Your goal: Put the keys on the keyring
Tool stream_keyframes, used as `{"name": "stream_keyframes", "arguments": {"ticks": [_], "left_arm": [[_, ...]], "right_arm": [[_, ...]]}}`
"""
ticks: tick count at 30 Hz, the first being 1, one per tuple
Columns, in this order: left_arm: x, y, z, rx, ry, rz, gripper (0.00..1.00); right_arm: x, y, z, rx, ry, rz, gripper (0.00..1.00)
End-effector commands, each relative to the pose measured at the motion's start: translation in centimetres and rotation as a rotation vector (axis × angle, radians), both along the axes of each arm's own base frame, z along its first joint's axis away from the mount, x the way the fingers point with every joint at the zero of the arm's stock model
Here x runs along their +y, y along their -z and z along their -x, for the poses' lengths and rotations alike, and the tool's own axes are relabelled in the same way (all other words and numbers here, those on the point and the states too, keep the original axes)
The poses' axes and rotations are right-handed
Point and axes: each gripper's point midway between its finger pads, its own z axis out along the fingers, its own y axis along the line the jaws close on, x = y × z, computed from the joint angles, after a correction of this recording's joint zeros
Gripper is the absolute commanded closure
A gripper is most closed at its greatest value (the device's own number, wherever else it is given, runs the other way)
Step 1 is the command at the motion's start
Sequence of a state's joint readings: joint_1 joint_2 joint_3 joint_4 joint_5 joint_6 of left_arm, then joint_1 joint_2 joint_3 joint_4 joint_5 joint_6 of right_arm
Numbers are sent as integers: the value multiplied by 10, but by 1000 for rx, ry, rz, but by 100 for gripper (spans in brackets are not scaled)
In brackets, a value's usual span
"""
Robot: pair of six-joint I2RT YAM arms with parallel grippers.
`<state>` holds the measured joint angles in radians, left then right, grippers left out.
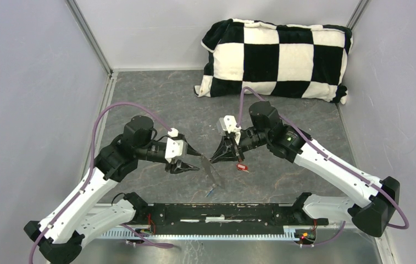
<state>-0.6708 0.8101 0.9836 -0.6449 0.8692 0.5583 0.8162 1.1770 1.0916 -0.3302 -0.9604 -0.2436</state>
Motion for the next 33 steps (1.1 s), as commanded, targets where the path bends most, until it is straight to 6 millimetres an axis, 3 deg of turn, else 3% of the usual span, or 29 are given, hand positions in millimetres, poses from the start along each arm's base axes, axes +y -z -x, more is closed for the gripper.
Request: {"name": "stream_keyframes", "arguments": {"ticks": [1, 9, 15, 28, 33], "left_arm": [[-10, -19, 11, 77, 52, 70, 48], [-15, 0, 25, 241, 128, 46, 60], [-22, 10, 5, 273, 48, 6, 61], [-22, 15, -9, 229, -1, -28, 60], [-22, 12, -15, 196, -31, -14, 49]], "right_arm": [[-2, -29, 9, -62, -61, -72, 99], [2, -30, -5, -79, 11, -43, 99], [8, -23, -18, -112, 84, 62, 99], [12, -14, -20, -147, 108, 176, 99], [12, -15, -17, -146, 100, 175, 99]]}}
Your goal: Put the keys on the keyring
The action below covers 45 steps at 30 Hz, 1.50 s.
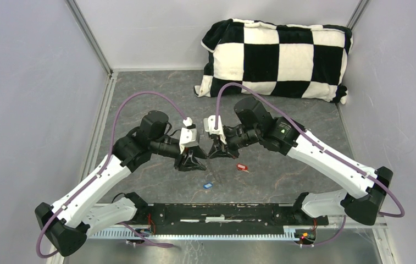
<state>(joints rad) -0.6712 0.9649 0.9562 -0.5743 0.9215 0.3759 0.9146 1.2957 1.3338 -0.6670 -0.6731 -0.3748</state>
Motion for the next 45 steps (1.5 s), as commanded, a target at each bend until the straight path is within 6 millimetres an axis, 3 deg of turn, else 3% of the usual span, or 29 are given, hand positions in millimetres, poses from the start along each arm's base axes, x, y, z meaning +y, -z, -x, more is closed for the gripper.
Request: {"name": "stream_keyframes", "arguments": {"ticks": [1, 11, 14, 17, 19, 23, 29, 32, 39, 45], "left_arm": [[-2, -22, -9, -91, -31, 54, 49], [-9, -34, -15, -82, -68, 104, 53], [-7, -29, -13, -80, -55, 89, 66], [-6, -23, -13, -85, -40, 66, 88], [-4, -18, -13, -112, -25, 47, 98], [-1, -16, -11, -190, 14, 47, 98], [3, -45, 20, -505, 250, 222, 98], [6, -63, 38, -651, 352, 338, 98], [5, -107, 55, -752, 454, 470, 98], [5, -140, 67, -732, 508, 554, 98]], "right_arm": [[6, -24, 0, -54, -17, -52, 99], [11, -27, 3, -56, -27, -77, 99], [11, -30, 4, -58, -29, -89, 99], [12, -35, 5, -57, -33, -109, 96], [13, -37, 6, -60, -29, -128, 87], [7, -54, 1, -122, 28, -198, 65], [-25, -83, -4, -290, 181, -393, 33], [-42, -94, -4, -332, 259, -506, 3], [-57, -95, 4, -345, 295, -635, 2], [-48, -101, 35, -361, 91, -669, 21]]}}
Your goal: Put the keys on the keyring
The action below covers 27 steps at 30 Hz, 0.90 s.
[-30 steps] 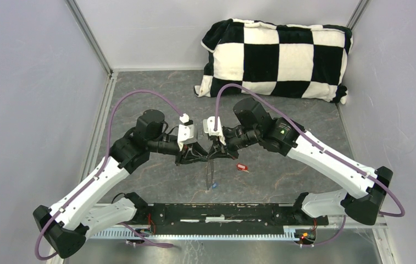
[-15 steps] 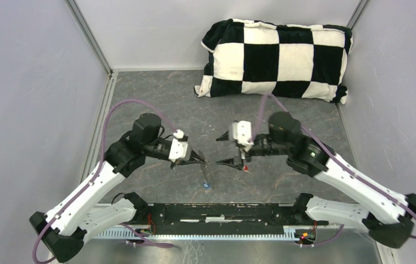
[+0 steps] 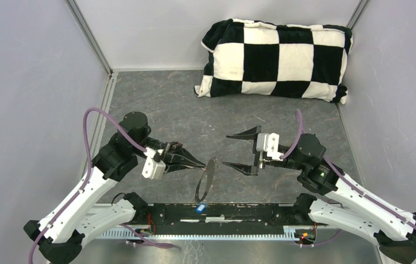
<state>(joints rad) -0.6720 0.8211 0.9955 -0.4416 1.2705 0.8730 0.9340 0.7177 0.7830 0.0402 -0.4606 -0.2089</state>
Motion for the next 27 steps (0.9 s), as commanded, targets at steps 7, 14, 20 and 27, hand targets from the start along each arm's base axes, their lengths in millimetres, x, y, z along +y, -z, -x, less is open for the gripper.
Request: {"name": "stream_keyframes", "arguments": {"ticks": [7, 14, 20, 27], "left_arm": [[2, -64, 24, -45, 153, 129, 98], [0, -79, 29, -40, 183, 139, 98], [-6, -80, 20, -33, 134, 142, 98], [-18, -52, -23, 6, -86, 40, 98]], "right_arm": [[1, -40, 48, -132, -250, -130, 47], [-7, -50, 57, -145, -262, -200, 49], [-8, -56, 57, -121, -261, -218, 54], [1, -49, 36, -101, -183, -121, 52]]}}
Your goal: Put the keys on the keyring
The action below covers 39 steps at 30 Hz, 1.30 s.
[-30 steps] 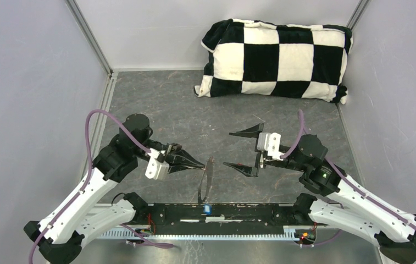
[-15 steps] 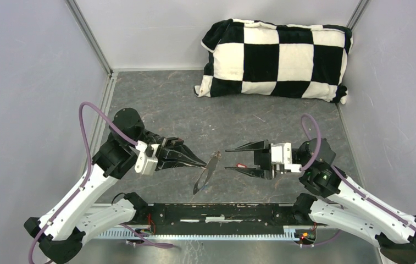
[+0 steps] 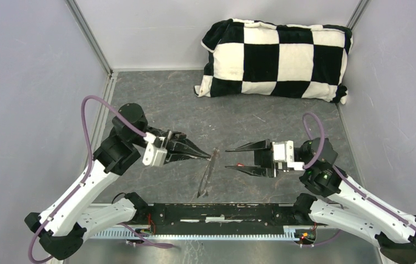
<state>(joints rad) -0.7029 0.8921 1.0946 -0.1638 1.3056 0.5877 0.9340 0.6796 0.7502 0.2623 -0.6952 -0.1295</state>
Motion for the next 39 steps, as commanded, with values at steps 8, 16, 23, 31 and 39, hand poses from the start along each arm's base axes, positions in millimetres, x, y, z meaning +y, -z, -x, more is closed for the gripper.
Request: {"name": "stream_keyframes", "arguments": {"ticks": [8, 16, 23, 31, 39], "left_arm": [[1, 26, -46, -92, -238, -189, 98], [34, 83, -39, -264, -77, -550, 98], [38, 89, -44, -475, -53, -584, 98], [40, 102, -46, -708, 22, -628, 98], [53, 123, -76, -811, -41, -845, 98]], "right_arm": [[6, 15, -43, 55, 202, 100, 24], [11, 35, -57, -42, 235, 250, 24], [24, 46, -58, -69, 181, 311, 23], [39, 42, -41, -66, 32, 310, 29], [49, 47, -48, 56, 53, 282, 41]]}}
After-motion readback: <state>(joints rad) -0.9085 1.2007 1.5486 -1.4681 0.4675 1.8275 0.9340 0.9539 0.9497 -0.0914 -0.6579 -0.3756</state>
